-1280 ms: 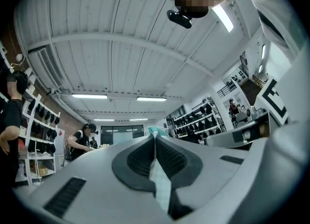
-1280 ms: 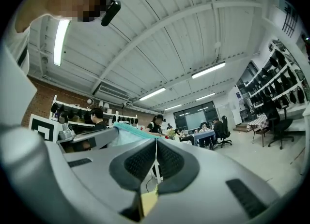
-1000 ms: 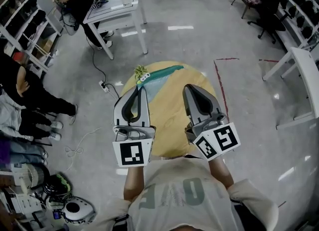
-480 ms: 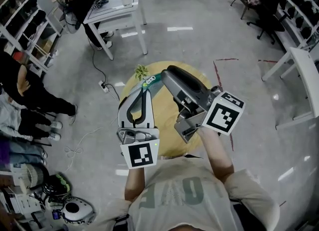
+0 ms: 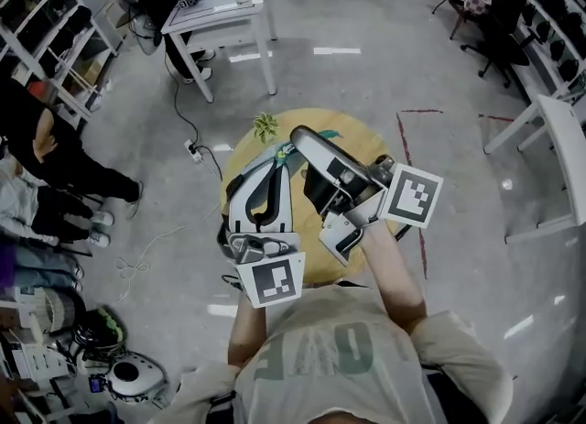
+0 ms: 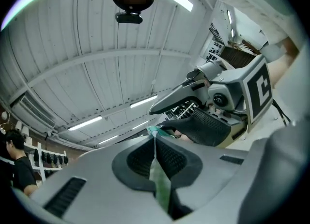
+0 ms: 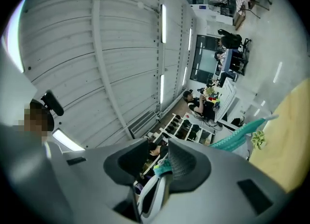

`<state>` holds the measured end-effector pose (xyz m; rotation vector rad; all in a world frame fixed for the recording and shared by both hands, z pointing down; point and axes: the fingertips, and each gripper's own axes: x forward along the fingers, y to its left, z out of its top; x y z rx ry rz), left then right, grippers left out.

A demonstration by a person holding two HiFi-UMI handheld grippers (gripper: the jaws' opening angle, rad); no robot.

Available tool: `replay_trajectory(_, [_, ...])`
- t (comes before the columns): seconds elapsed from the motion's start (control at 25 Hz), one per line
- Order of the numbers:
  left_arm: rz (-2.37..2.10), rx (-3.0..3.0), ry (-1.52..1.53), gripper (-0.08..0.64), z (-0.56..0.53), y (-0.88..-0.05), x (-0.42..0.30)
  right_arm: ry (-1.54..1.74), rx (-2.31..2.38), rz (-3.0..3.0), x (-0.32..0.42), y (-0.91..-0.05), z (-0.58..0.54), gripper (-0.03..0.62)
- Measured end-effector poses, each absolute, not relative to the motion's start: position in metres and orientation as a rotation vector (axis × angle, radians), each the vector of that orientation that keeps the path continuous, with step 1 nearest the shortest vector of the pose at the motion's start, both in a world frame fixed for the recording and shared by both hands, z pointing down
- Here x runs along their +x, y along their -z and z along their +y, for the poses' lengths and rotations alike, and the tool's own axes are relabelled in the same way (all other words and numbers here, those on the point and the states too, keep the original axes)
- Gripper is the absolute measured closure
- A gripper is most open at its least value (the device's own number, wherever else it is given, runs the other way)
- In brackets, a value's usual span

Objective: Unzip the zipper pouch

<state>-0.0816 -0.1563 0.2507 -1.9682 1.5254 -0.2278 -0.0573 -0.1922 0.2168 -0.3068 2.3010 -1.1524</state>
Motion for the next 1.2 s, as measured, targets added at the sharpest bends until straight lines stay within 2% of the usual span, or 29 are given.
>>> replay_trajectory(0.32, [1.504, -1.962, 0.244, 0.531, -0.154, -0.253, -0.077, 1.168, -0.405, 2.283, -0.055, -0.23, -0.195, 0.555])
replay_trajectory(0.76, [1.523, -2.05, 0.179, 0.531, -0.148, -0.257, -0.077, 1.089, -0.515, 2.301, -0.05, -0.235, -0.191, 0.563])
replay_trajectory(1.04, [1.555, -2.149, 0.051, 0.532, -0.146, -0.258, -0.077, 1.019, -0.607, 2.31, -0.043, -0.24, -0.192, 0.563])
replay_trajectory(1.2, [1.596, -2.177, -0.098, 0.532, -0.14, -0.245, -0.087, 0.974, -0.82, 2.292, -0.012, -0.262, -0.209, 0.565])
